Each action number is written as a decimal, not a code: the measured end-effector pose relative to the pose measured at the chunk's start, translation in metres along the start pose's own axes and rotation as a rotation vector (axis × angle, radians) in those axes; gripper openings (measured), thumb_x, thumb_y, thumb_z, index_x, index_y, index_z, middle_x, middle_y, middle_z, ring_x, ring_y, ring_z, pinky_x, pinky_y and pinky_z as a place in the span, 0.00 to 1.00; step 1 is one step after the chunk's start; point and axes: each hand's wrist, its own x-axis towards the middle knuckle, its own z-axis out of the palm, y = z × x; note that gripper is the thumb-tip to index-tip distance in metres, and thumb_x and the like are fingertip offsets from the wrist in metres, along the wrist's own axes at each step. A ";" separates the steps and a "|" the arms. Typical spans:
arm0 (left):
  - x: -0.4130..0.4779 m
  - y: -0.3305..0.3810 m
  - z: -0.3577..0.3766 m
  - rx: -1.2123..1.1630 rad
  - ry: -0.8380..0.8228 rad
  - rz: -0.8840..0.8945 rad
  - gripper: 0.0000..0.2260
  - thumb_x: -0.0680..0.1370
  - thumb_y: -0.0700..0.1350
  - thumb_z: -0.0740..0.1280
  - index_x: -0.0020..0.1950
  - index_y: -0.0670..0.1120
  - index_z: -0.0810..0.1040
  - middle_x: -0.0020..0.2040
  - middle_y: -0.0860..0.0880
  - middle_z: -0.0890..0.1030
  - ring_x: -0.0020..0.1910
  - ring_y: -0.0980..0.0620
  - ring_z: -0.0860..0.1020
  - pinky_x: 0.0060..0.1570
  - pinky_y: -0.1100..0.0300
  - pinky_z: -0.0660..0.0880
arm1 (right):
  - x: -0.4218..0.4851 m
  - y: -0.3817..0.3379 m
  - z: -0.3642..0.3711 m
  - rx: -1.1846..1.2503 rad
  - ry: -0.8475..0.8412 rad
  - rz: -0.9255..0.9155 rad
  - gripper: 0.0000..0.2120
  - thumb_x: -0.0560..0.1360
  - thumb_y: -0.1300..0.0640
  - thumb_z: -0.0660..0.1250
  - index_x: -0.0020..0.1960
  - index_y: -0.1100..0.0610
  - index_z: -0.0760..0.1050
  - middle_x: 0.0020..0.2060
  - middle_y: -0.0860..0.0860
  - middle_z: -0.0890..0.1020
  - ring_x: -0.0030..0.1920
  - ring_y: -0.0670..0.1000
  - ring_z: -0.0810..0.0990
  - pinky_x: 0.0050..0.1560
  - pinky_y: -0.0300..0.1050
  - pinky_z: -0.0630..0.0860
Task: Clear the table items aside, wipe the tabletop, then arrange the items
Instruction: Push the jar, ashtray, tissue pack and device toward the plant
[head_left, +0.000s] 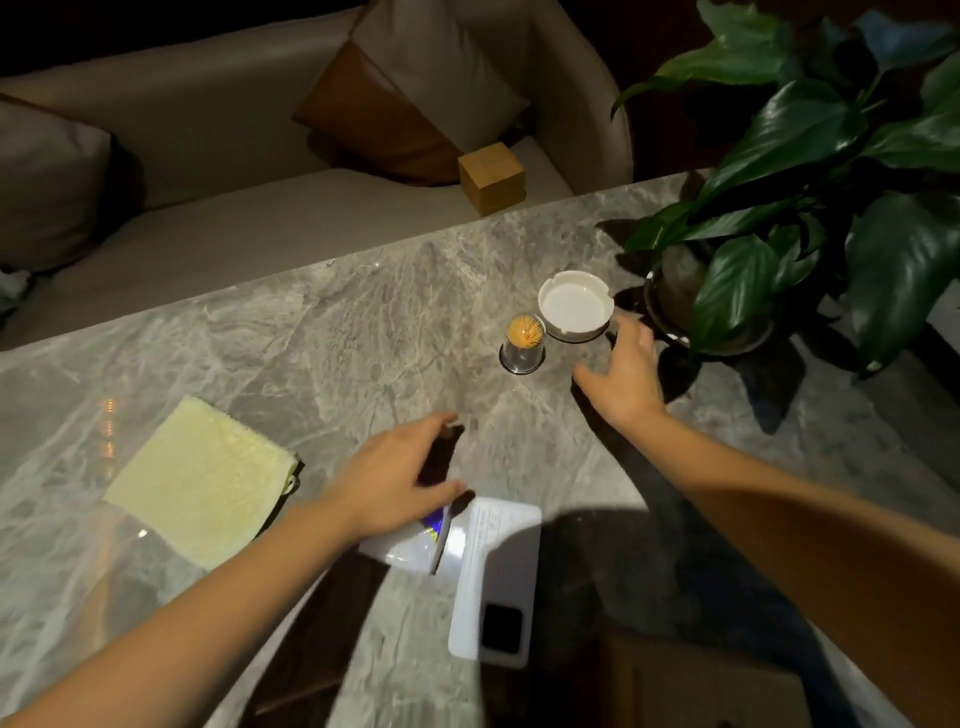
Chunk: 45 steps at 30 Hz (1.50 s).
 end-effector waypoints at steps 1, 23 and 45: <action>-0.014 -0.006 -0.001 0.044 -0.038 0.018 0.37 0.68 0.63 0.63 0.73 0.49 0.59 0.69 0.50 0.72 0.67 0.51 0.71 0.66 0.54 0.67 | -0.013 0.002 -0.003 -0.063 -0.028 -0.024 0.30 0.71 0.58 0.70 0.69 0.59 0.63 0.66 0.59 0.66 0.68 0.58 0.64 0.63 0.52 0.66; -0.073 -0.028 0.054 0.183 0.213 -0.155 0.33 0.69 0.56 0.70 0.71 0.50 0.63 0.68 0.51 0.69 0.66 0.48 0.67 0.59 0.49 0.70 | -0.214 -0.032 0.066 -0.370 -0.246 -0.145 0.41 0.74 0.43 0.62 0.78 0.56 0.44 0.78 0.56 0.45 0.77 0.62 0.43 0.74 0.58 0.47; 0.068 0.092 0.071 -0.107 0.173 -0.431 0.37 0.65 0.66 0.70 0.62 0.42 0.65 0.61 0.44 0.68 0.65 0.45 0.66 0.60 0.48 0.70 | -0.046 0.059 -0.036 -0.278 -0.303 -0.008 0.42 0.72 0.50 0.68 0.77 0.49 0.46 0.73 0.59 0.55 0.76 0.59 0.45 0.74 0.55 0.56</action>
